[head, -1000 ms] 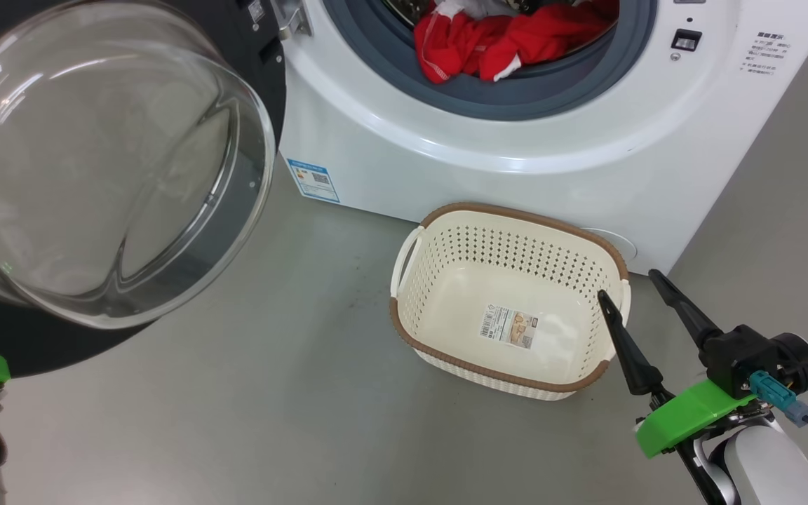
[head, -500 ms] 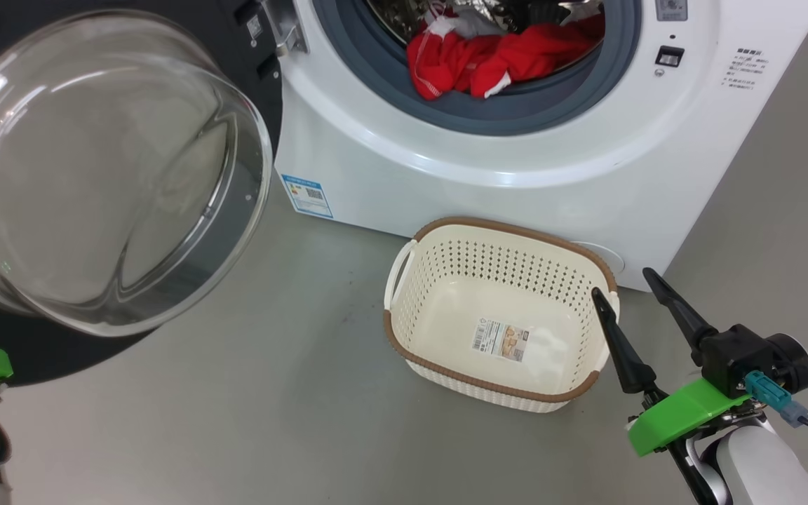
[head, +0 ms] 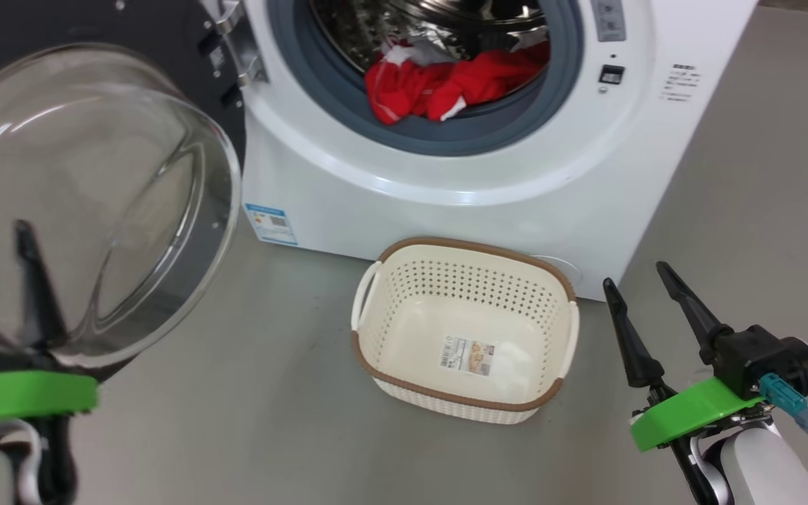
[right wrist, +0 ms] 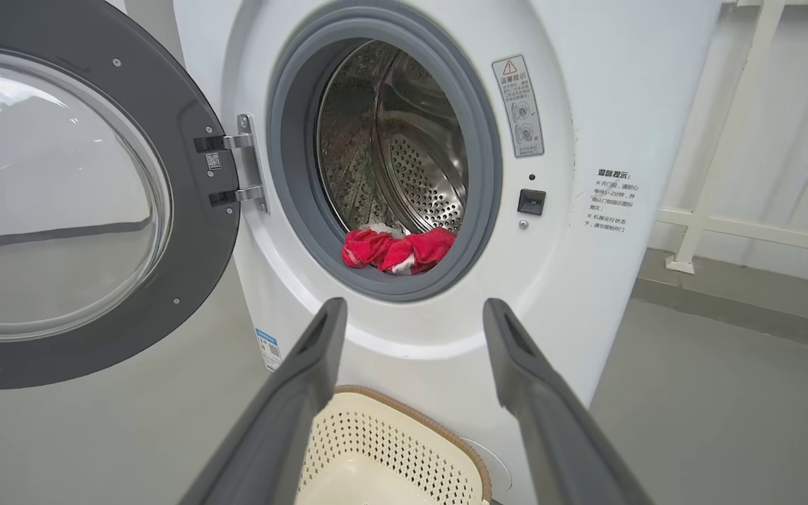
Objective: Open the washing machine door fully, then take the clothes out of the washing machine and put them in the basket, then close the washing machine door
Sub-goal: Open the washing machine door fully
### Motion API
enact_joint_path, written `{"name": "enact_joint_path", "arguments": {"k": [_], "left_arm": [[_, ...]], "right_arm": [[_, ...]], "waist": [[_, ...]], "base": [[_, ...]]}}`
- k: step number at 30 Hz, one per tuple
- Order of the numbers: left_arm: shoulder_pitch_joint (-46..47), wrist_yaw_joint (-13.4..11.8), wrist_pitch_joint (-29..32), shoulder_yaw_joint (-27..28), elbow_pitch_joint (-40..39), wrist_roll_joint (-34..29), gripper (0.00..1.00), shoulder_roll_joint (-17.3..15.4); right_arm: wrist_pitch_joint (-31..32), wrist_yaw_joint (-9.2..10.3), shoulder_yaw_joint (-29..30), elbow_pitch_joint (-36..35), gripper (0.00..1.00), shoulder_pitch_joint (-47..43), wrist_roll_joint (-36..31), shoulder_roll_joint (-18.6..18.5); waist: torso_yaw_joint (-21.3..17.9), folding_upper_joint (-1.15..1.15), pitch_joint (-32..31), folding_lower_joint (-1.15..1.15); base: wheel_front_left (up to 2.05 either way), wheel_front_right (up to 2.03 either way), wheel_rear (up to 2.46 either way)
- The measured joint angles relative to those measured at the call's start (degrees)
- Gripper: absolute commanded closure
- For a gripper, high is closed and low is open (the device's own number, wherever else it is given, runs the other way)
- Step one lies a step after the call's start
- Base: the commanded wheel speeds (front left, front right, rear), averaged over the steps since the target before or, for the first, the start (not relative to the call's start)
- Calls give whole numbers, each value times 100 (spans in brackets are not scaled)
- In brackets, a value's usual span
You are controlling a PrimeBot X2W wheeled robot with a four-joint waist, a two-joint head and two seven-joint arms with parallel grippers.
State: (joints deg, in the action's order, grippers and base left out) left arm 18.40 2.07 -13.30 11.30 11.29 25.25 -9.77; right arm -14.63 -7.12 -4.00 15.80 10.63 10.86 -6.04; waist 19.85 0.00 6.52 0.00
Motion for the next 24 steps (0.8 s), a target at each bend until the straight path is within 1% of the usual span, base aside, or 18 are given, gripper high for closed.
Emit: {"name": "enact_joint_path", "arguments": {"k": [3,6,8,9,16,24], "left_arm": [[-241,235,57,-431,-232,-76,0,21],[-476,311,63,-678,-332,-90,0,63],[-591,330,60,-757,-380,-105,0,64],[-591,330,60,-757,-380,-105,0,64],[-939,453,-4,-1107,-477,-109,0,32],[-1517,459,-91,-1162,-495,-143,0,38]], "right_arm": [[0,0,172,-26,0,-9,82,138],[0,0,253,-41,0,-12,118,165],[0,0,319,-77,0,-11,115,204],[0,0,319,-77,0,-11,115,204],[0,0,357,-253,0,-20,105,255],[0,0,374,-424,0,-389,107,260]], "waist": [[-165,0,-34,0],[-350,0,-70,0],[-485,0,-93,0],[-485,0,-93,0],[-992,0,-178,0],[-1554,0,-337,0]], "base": [[0,0,0],[0,0,0],[0,0,0],[0,0,0],[0,0,0],[0,0,0]]}}
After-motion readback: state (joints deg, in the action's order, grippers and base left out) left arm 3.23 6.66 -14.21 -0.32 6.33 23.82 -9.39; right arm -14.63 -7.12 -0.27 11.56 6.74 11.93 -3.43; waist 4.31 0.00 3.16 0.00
